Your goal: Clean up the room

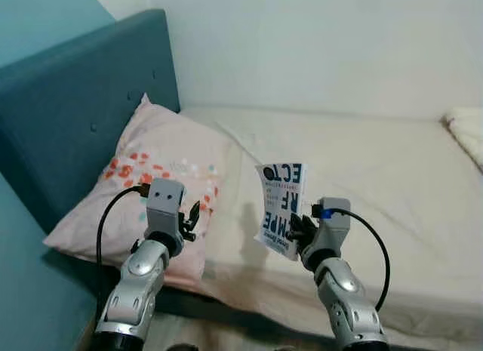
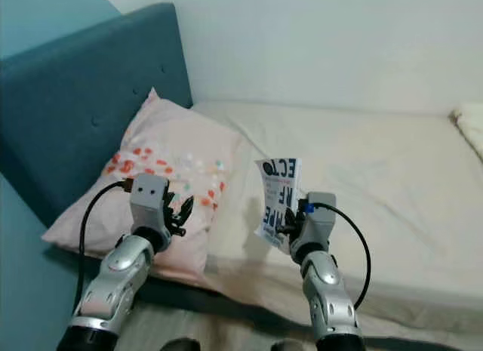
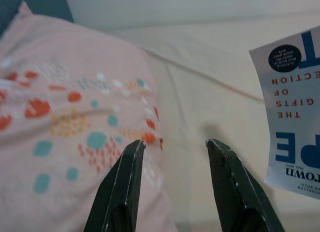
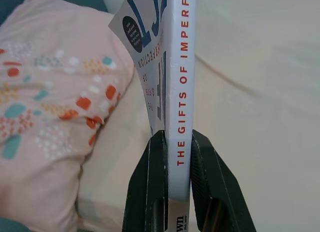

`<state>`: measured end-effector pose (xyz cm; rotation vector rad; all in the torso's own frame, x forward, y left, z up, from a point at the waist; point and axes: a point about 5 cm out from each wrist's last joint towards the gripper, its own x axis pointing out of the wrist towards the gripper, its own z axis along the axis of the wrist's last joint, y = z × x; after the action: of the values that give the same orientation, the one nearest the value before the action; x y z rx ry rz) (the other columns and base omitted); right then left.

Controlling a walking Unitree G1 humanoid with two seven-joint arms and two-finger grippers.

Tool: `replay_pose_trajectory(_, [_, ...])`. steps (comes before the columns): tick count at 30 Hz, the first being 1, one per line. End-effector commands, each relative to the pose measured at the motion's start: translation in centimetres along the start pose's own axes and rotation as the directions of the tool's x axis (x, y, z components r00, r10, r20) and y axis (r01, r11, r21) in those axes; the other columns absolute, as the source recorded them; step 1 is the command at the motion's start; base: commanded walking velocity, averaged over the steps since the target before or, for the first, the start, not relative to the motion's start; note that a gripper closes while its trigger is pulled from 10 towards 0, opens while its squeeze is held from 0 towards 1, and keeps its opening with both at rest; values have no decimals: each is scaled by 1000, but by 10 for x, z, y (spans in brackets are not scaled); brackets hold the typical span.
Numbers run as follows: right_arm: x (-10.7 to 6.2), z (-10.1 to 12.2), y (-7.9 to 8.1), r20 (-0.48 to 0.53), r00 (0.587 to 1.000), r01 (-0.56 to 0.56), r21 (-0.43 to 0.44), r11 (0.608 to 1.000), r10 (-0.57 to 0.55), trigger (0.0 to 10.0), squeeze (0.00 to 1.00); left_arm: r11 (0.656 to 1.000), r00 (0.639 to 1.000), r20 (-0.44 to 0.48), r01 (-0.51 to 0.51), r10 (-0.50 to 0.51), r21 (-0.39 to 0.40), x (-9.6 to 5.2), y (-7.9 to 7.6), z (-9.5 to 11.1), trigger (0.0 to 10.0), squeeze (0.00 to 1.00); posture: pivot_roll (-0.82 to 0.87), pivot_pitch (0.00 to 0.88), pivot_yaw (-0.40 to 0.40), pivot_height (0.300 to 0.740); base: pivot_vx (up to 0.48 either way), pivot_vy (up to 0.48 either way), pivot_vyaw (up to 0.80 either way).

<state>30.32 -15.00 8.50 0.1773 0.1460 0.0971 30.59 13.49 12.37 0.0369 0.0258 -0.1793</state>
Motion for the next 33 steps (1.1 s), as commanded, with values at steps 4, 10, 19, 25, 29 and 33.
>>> replay_pose_trajectory(4, [3,14,3,85,996,-7,20,1000,5,10000,0,1000,1000,-16,15,-14,26,0,1,-1,10000,0,40,21,25,609,0,0,0])
replay_pose_trajectory(10, [14,20,6,107,994,-3,92,996,-7,10000,0,999,999,-18,32,-32,37,0,0,0,10000,0,51,22,35,609,0,0,0])
replay_pose_trajectory(19, [26,34,2,181,982,71,-82,994,-55,10000,0,999,1000,-24,21,-20,47,-3,4,0,10000,0,61,35,39,609,0,0,0])
replay_pose_trajectory(25, [33,50,5,318,940,153,-68,986,-124,10000,0,999,1000,-28,-4,5,53,-5,13,0,10000,0,67,81,28,609,0,0,0])
replay_pose_trajectory(29, [36,51,7,343,921,197,3,980,-187,10000,0,998,999,-32,-11,13,59,-8,18,0,10000,0,67,87,28,609,0,0,0])
replay_pose_trajectory(33, [50,41,38,244,957,41,419,907,-156,10000,0,997,999,-38,-21,24,70,-12,25,0,10000,0,87,113,12,609,0,0,0])
